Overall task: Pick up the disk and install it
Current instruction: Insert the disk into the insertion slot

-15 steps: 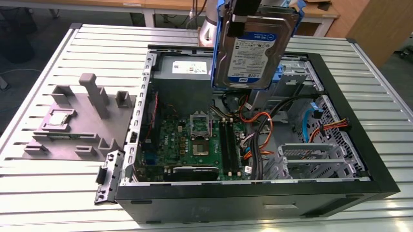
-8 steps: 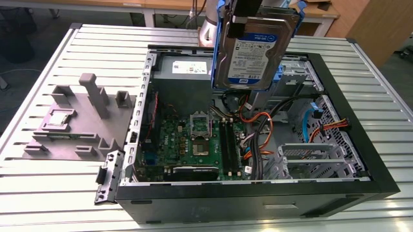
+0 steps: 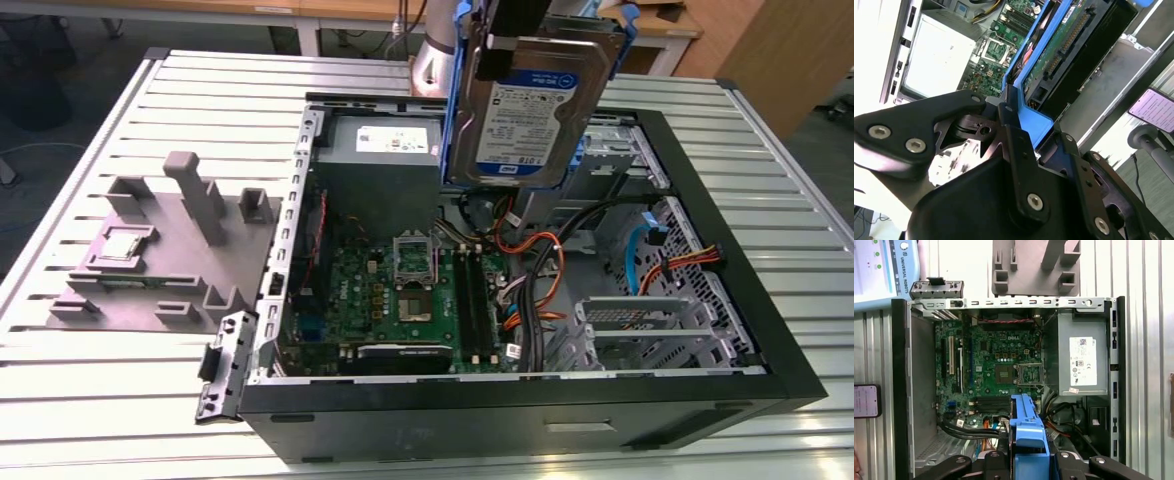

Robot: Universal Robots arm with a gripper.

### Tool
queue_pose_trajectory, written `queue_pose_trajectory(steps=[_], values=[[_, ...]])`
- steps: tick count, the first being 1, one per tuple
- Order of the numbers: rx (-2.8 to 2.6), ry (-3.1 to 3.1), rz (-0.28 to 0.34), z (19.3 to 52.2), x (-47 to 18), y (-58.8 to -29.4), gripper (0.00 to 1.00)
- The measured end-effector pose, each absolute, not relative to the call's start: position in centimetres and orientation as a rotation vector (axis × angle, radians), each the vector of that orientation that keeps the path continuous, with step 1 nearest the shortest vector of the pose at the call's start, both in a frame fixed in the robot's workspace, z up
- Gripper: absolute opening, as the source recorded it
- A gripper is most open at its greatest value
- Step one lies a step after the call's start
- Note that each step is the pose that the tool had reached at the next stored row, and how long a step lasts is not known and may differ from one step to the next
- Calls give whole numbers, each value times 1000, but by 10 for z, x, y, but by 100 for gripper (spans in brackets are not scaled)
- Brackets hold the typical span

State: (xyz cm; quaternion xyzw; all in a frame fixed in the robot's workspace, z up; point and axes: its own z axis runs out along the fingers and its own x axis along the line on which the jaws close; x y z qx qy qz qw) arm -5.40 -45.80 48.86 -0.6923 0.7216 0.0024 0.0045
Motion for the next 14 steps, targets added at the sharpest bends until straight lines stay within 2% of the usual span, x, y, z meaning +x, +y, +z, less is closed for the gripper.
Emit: queue_pose_trajectory(steps=[14], values=[[-2169, 2260, 7, 489, -54, -463, 36]])
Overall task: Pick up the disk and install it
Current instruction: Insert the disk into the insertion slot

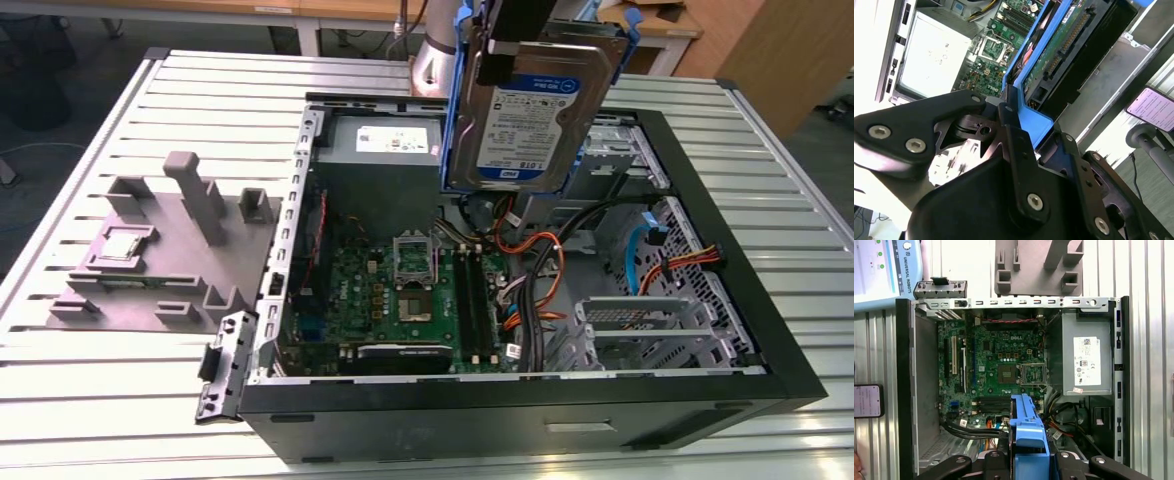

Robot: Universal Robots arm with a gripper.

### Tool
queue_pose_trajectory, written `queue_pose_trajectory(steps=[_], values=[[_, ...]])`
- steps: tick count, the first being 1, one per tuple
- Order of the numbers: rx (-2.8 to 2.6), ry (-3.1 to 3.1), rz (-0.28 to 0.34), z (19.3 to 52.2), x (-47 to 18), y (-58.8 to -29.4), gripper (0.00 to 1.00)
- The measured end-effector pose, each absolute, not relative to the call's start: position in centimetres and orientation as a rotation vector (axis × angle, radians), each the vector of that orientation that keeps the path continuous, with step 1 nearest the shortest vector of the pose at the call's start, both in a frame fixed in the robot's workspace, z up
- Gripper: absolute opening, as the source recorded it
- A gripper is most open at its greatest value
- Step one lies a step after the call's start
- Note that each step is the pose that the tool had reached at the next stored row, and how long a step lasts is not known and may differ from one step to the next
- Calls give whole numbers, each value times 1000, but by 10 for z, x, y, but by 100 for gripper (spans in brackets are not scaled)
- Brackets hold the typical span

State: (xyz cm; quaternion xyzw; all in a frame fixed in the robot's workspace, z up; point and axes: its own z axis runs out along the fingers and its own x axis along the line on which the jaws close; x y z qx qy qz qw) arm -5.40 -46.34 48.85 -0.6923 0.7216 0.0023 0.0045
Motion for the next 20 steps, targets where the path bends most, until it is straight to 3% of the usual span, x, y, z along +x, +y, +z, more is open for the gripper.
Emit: queue_pose_trajectory(steps=[20], values=[[-2169, 2260, 7, 487, -42, -480, 36]])
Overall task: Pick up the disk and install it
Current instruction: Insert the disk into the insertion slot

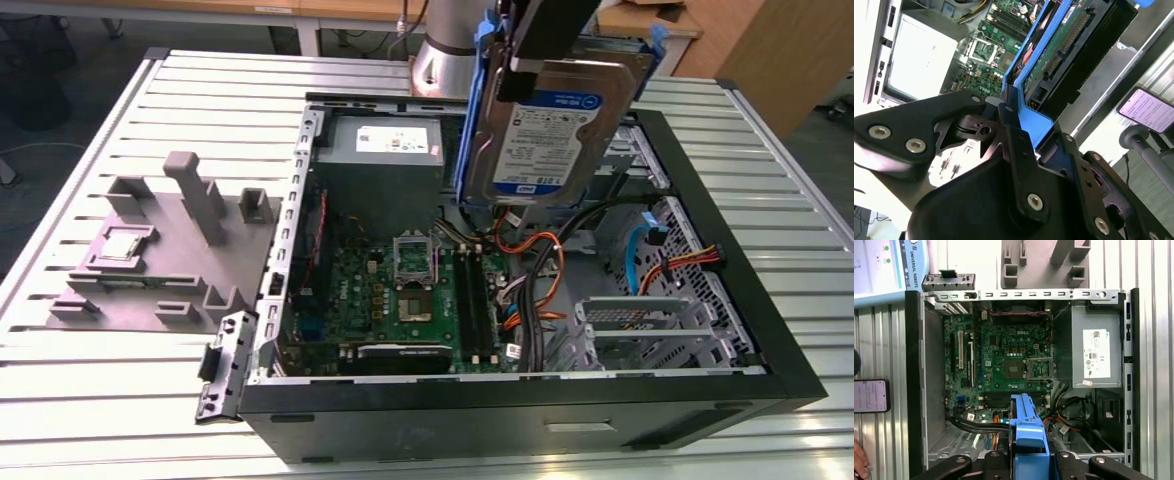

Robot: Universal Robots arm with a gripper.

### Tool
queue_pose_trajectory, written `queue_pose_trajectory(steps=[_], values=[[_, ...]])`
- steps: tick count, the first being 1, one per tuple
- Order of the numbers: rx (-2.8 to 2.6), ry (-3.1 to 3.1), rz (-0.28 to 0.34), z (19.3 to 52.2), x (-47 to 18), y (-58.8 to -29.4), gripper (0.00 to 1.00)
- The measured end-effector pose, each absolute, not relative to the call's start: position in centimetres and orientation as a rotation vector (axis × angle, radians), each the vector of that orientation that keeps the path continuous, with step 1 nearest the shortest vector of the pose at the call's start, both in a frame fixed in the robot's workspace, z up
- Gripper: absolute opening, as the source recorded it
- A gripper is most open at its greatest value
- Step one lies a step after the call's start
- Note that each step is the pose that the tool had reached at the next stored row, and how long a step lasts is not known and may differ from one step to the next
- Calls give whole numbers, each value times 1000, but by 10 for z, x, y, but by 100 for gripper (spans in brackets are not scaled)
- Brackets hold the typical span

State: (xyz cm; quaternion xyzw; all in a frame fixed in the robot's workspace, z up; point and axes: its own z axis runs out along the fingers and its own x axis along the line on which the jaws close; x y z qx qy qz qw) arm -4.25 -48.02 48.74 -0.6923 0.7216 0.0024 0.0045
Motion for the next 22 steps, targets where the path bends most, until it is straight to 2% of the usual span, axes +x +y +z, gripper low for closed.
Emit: queue_pose_trajectory(steps=[9, 17, 22], values=[[-2169, 2260, 7, 486, -42, -504, 36], [-2175, 2254, 7, 482, -31, -509, 36], [-2176, 2253, 7, 479, -31, -523, 36]])
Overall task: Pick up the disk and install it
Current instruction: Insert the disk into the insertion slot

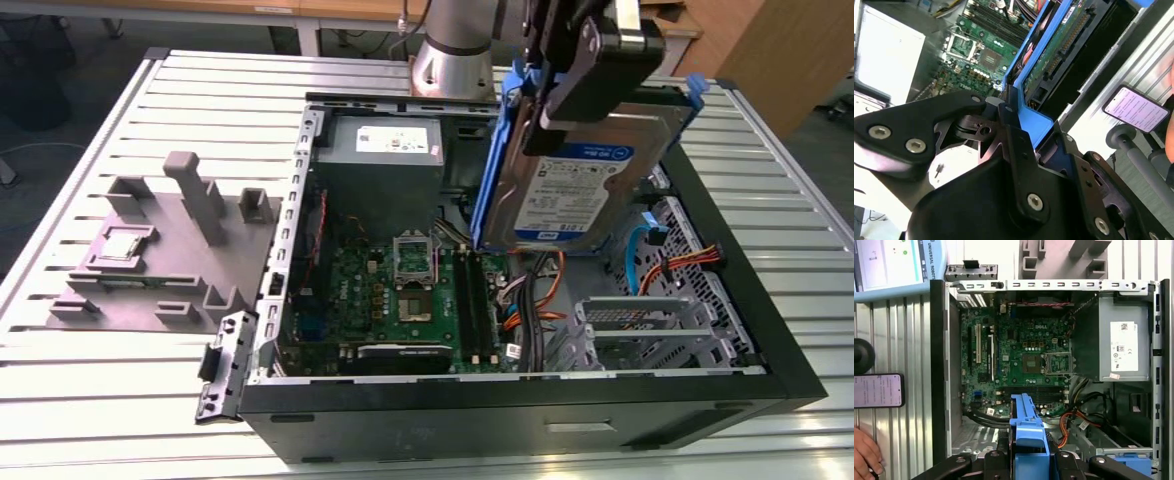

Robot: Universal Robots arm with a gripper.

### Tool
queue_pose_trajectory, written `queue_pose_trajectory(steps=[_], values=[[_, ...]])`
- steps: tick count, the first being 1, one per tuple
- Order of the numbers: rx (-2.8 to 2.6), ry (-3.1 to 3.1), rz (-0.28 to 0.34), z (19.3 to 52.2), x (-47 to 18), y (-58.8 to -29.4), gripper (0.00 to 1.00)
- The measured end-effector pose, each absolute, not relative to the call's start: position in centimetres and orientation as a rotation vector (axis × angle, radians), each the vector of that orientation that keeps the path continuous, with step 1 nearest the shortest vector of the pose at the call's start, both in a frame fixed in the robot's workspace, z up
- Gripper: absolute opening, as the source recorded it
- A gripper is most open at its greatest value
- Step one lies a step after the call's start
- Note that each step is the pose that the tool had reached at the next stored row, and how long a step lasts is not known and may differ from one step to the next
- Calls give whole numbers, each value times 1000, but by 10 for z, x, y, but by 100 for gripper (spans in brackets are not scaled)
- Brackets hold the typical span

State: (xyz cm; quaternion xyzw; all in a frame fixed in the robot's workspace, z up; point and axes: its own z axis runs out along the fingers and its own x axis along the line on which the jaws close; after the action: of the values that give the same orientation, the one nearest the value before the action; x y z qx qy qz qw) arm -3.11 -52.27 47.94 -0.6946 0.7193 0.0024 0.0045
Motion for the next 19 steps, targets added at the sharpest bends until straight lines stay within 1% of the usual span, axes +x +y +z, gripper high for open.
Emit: queue_pose_trajectory(steps=[14, 19], values=[[-2176, 2253, 7, 471, -1, -536, 36], [-2176, 2253, 7, 468, 1, -547, 36]])
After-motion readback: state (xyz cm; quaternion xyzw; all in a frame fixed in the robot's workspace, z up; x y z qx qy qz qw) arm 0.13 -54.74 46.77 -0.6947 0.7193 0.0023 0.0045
